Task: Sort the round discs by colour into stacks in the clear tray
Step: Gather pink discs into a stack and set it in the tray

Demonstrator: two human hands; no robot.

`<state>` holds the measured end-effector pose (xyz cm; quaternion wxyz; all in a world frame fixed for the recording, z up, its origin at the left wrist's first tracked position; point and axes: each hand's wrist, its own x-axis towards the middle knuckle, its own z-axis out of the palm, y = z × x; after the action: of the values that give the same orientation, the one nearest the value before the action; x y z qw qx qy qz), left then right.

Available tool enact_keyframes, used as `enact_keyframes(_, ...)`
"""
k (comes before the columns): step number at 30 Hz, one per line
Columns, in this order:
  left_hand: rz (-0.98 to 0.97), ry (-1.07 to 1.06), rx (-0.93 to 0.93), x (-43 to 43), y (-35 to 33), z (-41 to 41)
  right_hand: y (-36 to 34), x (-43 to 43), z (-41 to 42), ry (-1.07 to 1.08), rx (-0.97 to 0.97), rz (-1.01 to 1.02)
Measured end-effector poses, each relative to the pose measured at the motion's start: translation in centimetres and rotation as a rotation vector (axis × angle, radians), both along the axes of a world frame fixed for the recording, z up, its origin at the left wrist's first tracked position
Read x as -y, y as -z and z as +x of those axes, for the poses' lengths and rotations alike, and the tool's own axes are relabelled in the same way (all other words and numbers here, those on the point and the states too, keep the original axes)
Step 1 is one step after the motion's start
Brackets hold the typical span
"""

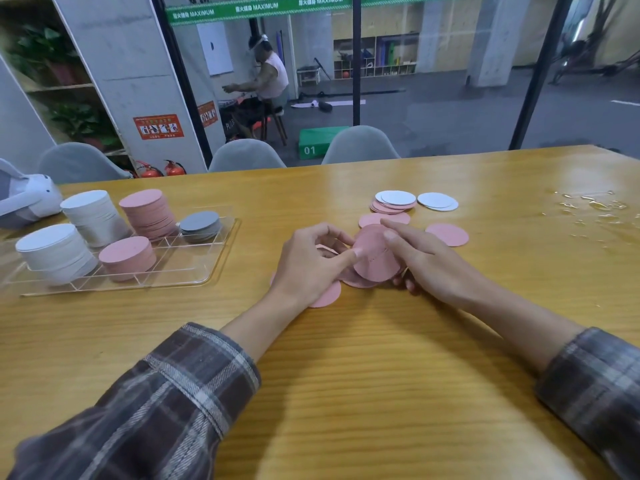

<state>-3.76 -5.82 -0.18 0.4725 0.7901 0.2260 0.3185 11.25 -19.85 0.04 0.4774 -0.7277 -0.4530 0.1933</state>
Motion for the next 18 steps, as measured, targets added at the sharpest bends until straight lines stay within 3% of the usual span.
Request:
enact_keyframes(3,0.009,0.000,0.011,0.1,-0.1,0.1,0.2,0.1,0.0,-0.019,0.119,-0.032)
enact_keyframes(7,0.402,-0.065,-0.085,-1.4,-0.2,-0.3,0.2,0.3,0.1,0.020,0.220,-0.016)
enact_keyframes(9,0.501,-0.033,-0.256,-2.4,0.1,-0.8,0.0,0.5,0.2,0.048,0.311,-0.011)
enact_keyframes(11,0.517,0.022,-0.409,-3.1,0.5,-1.2,-0.2,0.6,0.3,0.059,0.360,-0.014)
enact_keyframes(18,0.532,0.067,-0.508,-3.3,0.3,-1.1,-0.1,0.6,0.2,-0.011,0.413,-0.094)
